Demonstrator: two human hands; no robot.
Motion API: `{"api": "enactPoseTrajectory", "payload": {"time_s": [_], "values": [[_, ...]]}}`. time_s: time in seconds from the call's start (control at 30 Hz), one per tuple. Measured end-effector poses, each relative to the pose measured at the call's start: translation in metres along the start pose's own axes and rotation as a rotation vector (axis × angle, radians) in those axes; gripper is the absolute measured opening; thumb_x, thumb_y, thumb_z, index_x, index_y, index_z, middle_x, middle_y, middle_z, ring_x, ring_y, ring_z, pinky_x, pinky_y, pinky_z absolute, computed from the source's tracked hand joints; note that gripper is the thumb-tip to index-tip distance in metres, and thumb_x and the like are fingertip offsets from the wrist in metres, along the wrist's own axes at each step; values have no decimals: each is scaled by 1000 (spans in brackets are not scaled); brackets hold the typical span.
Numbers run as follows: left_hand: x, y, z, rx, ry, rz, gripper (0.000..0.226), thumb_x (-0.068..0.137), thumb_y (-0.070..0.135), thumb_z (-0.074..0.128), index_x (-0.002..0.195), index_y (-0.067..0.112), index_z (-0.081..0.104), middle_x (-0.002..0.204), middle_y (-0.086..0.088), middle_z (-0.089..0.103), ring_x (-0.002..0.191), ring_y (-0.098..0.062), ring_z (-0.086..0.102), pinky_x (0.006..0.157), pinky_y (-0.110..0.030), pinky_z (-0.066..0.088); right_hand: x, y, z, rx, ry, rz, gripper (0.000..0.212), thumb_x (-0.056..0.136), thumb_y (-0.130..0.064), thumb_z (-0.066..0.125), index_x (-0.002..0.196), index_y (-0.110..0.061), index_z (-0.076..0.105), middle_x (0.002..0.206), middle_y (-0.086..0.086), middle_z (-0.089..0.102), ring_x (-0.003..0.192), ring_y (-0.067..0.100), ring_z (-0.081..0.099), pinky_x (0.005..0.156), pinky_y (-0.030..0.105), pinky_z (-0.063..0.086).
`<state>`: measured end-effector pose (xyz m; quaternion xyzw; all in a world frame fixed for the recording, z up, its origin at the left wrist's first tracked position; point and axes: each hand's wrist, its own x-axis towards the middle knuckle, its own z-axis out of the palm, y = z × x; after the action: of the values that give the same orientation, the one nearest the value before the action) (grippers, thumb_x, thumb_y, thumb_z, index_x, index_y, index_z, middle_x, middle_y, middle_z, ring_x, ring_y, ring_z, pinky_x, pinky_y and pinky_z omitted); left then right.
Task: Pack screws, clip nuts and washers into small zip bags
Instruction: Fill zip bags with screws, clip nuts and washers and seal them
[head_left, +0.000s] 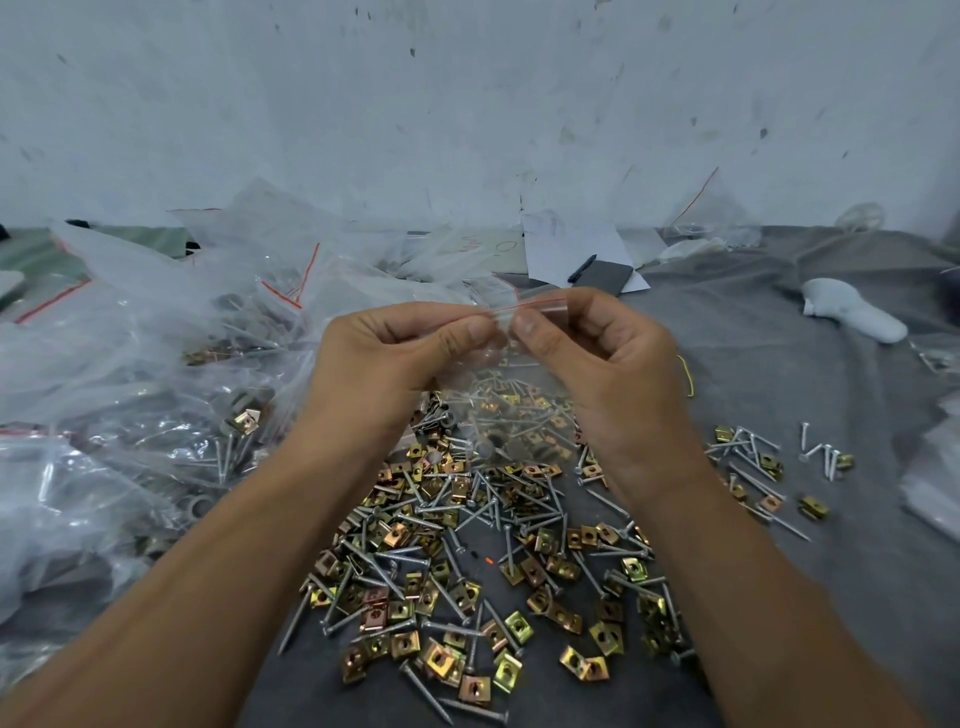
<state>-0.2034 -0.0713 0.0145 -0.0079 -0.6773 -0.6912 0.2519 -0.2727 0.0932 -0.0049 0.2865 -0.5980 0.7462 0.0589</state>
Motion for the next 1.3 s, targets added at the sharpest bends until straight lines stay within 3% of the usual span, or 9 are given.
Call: {"api": "enactPoseTrajectory", "payload": {"time_s": [0.1, 0.23, 0.43, 0.57, 0.77, 0.9, 1.0, 1.17, 1.3], "values": [[-2, 1, 0, -60, -30, -10, 23, 88, 6, 76, 108, -5, 79, 95, -16, 82, 87, -29, 81, 71, -26, 63, 0, -1, -2, 8, -14, 22, 16, 90, -20, 80, 105, -13, 77, 99, 4, 80, 96, 22, 76, 87, 32, 60], [-4, 2, 3, -38, -45, 11, 18, 91, 1, 73, 106, -8, 77, 89, -14, 82, 78, -20, 81, 65, -22, 61, -1, -2, -2, -53, -46, 4, 18, 87, -22, 83, 101, -14, 79, 95, 1, 81, 90, 16, 77, 79, 24, 58], [-3, 1, 6, -34, -17, 16, 12, 88, 6, 76, 98, 0, 80, 85, -11, 82, 74, -19, 80, 66, -21, 60, 0, 1, 2, -112, 12, -6, 15, 86, -25, 84, 99, -19, 80, 92, -4, 80, 87, 14, 76, 78, 26, 61], [-2, 0, 4, -33, 5, 7, 12, 90, 6, 75, 99, 1, 79, 88, -14, 82, 80, -28, 81, 70, -28, 64, 1, 1, 0, -77, 13, 38, 15, 86, -30, 84, 99, -22, 83, 92, -3, 81, 89, 12, 76, 79, 23, 59], [-3, 1, 5, -20, 18, 8, 9, 91, 4, 76, 98, 0, 80, 86, -15, 81, 78, -28, 81, 68, -25, 62, 5, -5, -11, -2, 96, 42, 14, 79, -22, 89, 91, -18, 83, 88, 1, 80, 83, 10, 72, 77, 18, 55], [-4, 1, -3, 44, 24, 5, 8, 83, 18, 84, 88, 13, 84, 85, -10, 82, 77, -19, 80, 67, -24, 59, 2, -5, -10, 22, 48, 84, 11, 85, -19, 82, 95, -13, 82, 88, 4, 79, 85, 14, 71, 81, 23, 55], [-4, 2, -3, 63, 4, 15, 24, 70, 31, 90, 85, 13, 83, 86, -12, 81, 81, -24, 78, 75, -31, 63, 2, -8, -6, -49, 38, 48, 12, 86, -20, 81, 97, -14, 82, 88, 4, 79, 86, 15, 72, 82, 26, 57], [0, 1, 1, 88, 6, 67, 25, 70, 26, 90, 87, 9, 83, 82, -10, 81, 74, -16, 78, 70, -22, 60, -3, -7, 3, -56, 32, 15, 9, 89, -17, 80, 96, -12, 80, 90, 10, 78, 86, 23, 72, 84, 35, 61], [1, 3, -1, 110, -17, 59, 17, 74, 22, 88, 86, 10, 84, 82, -9, 81, 78, -19, 80, 75, -22, 60, -2, -4, 3, -60, 41, 37, 8, 90, -22, 80, 95, -16, 80, 87, 3, 75, 83, 16, 67, 82, 32, 58]]}}
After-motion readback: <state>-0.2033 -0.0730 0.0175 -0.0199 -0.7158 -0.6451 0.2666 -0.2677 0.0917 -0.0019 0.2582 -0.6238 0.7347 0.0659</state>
